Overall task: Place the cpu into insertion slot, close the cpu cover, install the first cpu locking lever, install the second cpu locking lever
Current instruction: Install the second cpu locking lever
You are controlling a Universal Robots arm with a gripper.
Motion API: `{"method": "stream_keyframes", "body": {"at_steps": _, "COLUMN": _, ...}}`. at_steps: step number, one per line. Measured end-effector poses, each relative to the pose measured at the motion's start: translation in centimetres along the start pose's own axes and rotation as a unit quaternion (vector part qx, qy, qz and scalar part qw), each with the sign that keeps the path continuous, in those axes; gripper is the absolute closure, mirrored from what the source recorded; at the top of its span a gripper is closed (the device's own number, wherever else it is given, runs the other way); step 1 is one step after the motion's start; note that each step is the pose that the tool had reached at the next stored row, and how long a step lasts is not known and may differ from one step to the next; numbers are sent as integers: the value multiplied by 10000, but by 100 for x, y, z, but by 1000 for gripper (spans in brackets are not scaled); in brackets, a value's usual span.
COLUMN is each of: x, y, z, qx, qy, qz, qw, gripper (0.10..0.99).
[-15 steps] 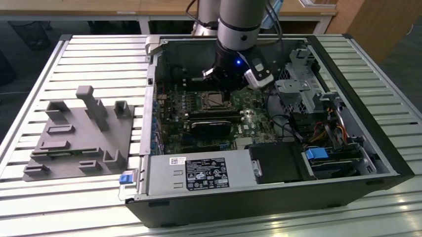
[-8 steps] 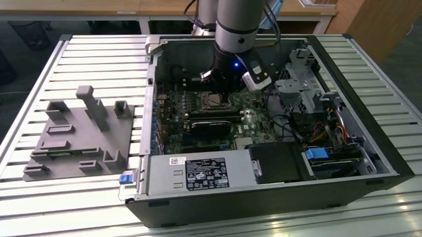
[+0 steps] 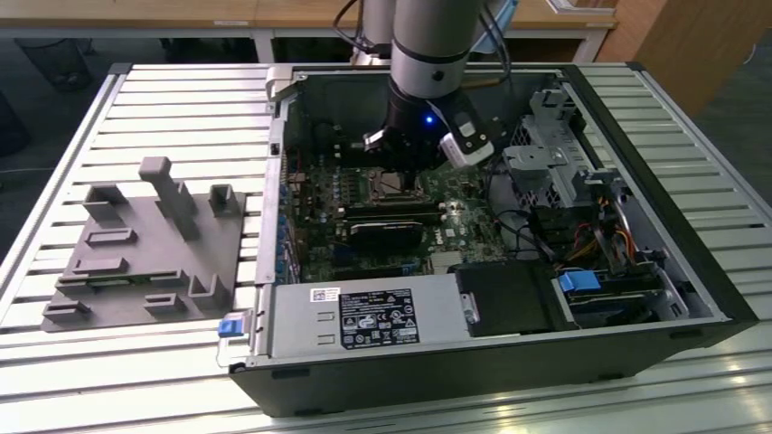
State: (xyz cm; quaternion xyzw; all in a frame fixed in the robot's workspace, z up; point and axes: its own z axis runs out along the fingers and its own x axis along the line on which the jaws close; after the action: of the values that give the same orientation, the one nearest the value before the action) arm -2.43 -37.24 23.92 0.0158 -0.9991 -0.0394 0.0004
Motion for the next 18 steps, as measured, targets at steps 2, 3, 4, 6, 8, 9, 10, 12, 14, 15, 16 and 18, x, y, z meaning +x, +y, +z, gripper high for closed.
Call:
{"method": "stream_keyframes", "body": {"at_steps": 2, "x": 6, "y": -3, "z": 0, "qx": 0, "qy": 0, "qz": -1, "qw": 10000, "gripper": 980}}
{"method": "stream_keyframes", "body": {"at_steps": 3, "x": 9, "y": -5, "z": 0, "qx": 0, "qy": 0, "qz": 0, "qw": 10000, "gripper": 980}}
{"method": "stream_keyframes", "body": {"at_steps": 4, "x": 12, "y": -9, "z": -1, "qx": 1, "qy": 1, "qz": -1, "qw": 10000, "gripper": 980}}
{"method": "stream_keyframes", "body": {"at_steps": 6, "x": 17, "y": -30, "z": -1, "qx": -1, "qy": 0, "qz": -1, "qw": 10000, "gripper": 980}}
{"method": "stream_keyframes", "body": {"at_steps": 8, "x": 27, "y": -54, "z": -2, "qx": -3, "qy": 0, "qz": 0, "qw": 10000, "gripper": 980}}
{"method": "stream_keyframes", "body": {"at_steps": 9, "x": 33, "y": -61, "z": -2, "qx": -4, "qy": 0, "qz": 0, "qw": 10000, "gripper": 980}}
{"method": "stream_keyframes", "body": {"at_steps": 10, "x": 46, "y": -65, "z": -1, "qx": -4, "qy": 1, "qz": 0, "qw": 10000, "gripper": 980}}
{"method": "stream_keyframes", "body": {"at_steps": 12, "x": 77, "y": -65, "z": 2, "qx": -5, "qy": 0, "qz": -1, "qw": 10000, "gripper": 980}}
{"method": "stream_keyframes", "body": {"at_steps": 14, "x": 110, "y": -65, "z": 2, "qx": -12, "qy": 1, "qz": -1, "qw": 10000, "gripper": 980}}
{"method": "stream_keyframes", "body": {"at_steps": 15, "x": 123, "y": -64, "z": 2, "qx": -31, "qy": -1, "qz": -1, "qw": 10000, "gripper": 980}}
{"method": "stream_keyframes", "body": {"at_steps": 16, "x": 131, "y": -64, "z": 3, "qx": -63, "qy": -2, "qz": 1, "qw": 10000, "gripper": 980}}
{"method": "stream_keyframes", "body": {"at_steps": 18, "x": 138, "y": -63, "z": 3, "qx": -161, "qy": -6, "qz": 12, "qw": 9999, "gripper": 980}}
